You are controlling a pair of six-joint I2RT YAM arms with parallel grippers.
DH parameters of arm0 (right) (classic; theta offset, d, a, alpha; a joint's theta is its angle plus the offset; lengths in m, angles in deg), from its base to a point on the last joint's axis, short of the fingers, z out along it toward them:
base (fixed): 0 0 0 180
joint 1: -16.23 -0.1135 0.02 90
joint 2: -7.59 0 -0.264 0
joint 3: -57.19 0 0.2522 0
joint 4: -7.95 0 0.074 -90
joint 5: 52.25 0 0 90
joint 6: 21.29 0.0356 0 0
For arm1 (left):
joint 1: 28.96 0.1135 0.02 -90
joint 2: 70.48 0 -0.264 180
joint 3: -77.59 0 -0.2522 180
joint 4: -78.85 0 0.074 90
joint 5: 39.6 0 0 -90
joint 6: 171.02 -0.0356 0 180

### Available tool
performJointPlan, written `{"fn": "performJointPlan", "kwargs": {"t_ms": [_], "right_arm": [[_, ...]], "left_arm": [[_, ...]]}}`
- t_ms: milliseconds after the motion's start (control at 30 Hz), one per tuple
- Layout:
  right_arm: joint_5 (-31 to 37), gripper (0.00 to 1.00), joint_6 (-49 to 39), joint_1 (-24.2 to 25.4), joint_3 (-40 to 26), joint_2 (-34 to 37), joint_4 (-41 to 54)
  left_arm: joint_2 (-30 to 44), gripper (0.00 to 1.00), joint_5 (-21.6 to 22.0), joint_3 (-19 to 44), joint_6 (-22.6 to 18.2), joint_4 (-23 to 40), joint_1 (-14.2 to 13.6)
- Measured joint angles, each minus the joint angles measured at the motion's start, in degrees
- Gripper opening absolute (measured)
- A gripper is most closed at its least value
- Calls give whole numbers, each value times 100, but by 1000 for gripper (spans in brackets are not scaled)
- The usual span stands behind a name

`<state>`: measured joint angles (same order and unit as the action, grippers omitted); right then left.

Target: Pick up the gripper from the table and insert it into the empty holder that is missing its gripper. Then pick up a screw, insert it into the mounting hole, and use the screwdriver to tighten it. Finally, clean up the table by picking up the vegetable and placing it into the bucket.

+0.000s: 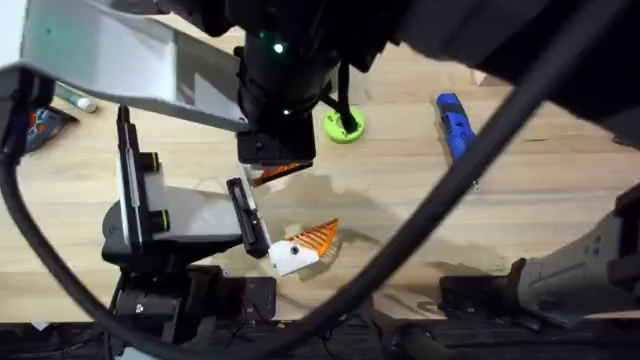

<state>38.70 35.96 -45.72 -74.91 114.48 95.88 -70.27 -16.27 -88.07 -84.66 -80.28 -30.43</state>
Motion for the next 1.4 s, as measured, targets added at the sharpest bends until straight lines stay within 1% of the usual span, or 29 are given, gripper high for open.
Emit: {"fn": "performJointPlan", "kwargs": {"t_ms": [600, 933, 1400], "right_arm": [[-129, 6, 0, -2, 0, 2, -26], [-146, 6, -2, -2, 0, 236, -64], [-146, 6, 0, -2, 0, 236, -4]], "left_arm": [[0, 985, 0, 0, 0, 0, 0], [0, 985, -2, 0, 7, 3, 0], [0, 986, -2, 0, 0, 2, 0]]}}
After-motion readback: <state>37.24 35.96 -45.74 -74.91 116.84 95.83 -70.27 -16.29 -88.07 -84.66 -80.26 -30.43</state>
